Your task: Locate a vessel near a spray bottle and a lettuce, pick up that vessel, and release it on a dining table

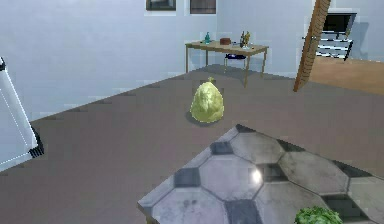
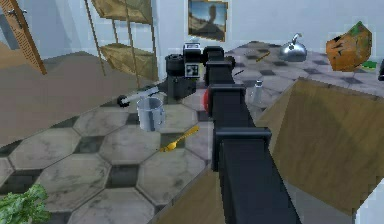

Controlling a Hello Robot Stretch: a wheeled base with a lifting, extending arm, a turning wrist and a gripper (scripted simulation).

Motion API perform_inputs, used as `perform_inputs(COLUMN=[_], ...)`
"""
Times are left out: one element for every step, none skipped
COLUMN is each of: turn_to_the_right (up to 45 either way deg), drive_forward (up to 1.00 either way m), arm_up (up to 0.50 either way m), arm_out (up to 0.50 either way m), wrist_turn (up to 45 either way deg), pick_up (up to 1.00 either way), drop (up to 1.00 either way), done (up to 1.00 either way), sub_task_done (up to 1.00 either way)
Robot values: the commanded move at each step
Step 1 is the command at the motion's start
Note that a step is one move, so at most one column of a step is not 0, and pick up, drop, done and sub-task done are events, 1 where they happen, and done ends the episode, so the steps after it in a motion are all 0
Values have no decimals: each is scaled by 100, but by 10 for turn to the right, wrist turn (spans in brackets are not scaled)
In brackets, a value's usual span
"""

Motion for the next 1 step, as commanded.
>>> perform_inputs(turn_to_the_right=[0], drive_forward=[0], arm_up=[0], arm_out=[0], wrist_turn=[210], pick_up=[0], drop=[0], done=[0], sub_task_done=[0])
